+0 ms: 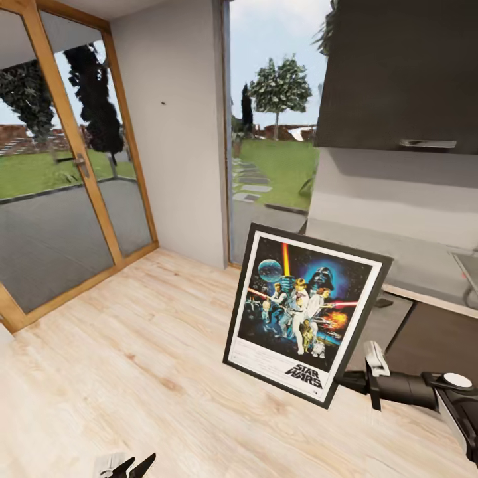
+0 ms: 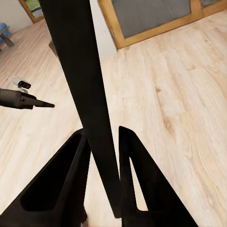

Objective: Pick up the poster from the kitchen countertop and hang it on one of the wall nails in the kitchen.

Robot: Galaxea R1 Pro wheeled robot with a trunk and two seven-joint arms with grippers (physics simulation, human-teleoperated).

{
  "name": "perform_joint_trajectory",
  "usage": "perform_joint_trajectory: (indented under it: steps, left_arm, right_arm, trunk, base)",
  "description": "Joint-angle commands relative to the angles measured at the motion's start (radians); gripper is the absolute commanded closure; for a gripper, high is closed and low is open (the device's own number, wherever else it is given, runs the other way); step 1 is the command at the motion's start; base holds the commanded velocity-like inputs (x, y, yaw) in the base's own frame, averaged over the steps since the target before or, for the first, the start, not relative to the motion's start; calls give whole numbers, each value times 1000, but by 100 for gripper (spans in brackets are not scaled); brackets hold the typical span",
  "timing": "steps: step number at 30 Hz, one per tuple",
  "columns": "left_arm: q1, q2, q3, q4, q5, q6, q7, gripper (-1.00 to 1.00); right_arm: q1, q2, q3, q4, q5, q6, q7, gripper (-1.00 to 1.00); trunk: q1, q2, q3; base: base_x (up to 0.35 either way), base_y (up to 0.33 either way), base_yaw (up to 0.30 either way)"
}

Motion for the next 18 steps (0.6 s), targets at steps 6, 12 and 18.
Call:
perform_joint_trajectory:
  steps: [6,12,18]
  left_arm:
    - [-1,0,-8,1,7,-6,-1,-100]
    - [-1,0,-8,1,7,-6,-1,-100]
    - [-1,0,-8,1,7,-6,-1,-100]
  right_arm:
    - [-1,0,1,-3,-3,22,-50,100]
    - [-1,0,-1,-4,-4,25,-67,100]
    - [-1,0,-2,-4,-5,25,-69,100]
  trunk:
    - [1,-2,-2]
    - [1,-2,-2]
    - [1,-2,-2]
  base:
    - [194,300,0]
    - [194,300,0]
    - [195,300,0]
